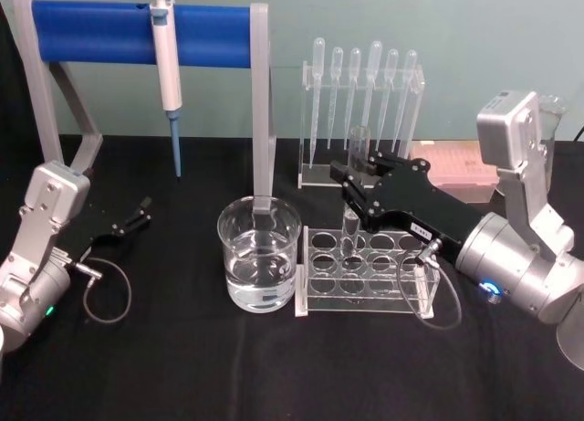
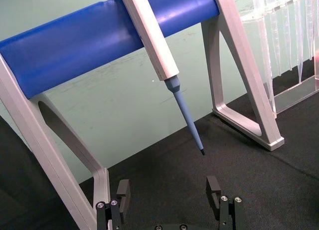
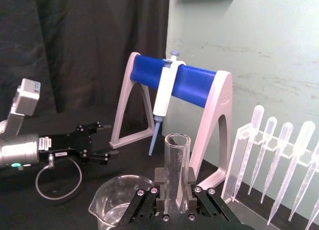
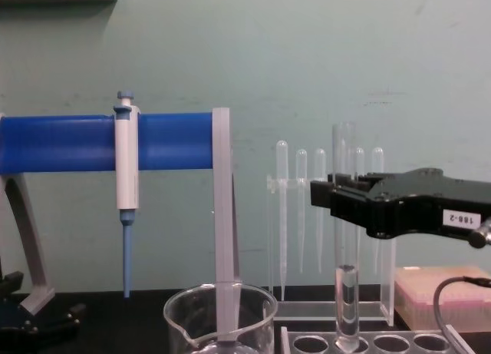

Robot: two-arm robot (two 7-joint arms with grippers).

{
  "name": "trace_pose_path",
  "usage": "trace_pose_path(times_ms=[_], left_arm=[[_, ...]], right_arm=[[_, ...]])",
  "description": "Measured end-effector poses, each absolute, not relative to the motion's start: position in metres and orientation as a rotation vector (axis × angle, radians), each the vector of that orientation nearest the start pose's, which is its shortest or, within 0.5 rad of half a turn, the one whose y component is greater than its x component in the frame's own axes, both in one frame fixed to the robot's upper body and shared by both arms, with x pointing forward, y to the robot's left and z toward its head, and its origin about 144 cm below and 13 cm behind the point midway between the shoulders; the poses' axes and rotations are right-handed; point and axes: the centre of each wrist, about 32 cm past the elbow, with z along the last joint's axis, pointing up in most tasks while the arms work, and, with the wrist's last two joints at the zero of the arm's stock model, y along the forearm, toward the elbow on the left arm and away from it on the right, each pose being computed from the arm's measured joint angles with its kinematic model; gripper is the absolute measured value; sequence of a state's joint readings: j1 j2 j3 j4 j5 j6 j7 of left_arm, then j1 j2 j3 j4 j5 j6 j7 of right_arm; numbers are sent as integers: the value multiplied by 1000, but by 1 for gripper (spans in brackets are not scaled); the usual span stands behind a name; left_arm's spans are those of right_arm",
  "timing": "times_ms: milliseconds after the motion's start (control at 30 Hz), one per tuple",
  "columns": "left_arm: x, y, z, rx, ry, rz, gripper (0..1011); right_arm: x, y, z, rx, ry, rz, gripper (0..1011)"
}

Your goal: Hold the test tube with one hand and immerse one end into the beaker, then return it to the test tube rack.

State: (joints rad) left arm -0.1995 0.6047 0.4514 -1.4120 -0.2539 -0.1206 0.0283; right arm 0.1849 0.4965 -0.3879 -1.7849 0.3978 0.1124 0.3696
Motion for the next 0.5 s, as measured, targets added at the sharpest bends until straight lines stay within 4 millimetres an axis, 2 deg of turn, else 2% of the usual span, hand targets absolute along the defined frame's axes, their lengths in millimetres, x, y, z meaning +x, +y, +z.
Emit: trace_pose_path(times_ms=[500], left_arm=[[489, 310, 1140, 304, -285, 1248, 1000]], right_arm=[[472, -232, 1227, -59, -113, -789, 229]])
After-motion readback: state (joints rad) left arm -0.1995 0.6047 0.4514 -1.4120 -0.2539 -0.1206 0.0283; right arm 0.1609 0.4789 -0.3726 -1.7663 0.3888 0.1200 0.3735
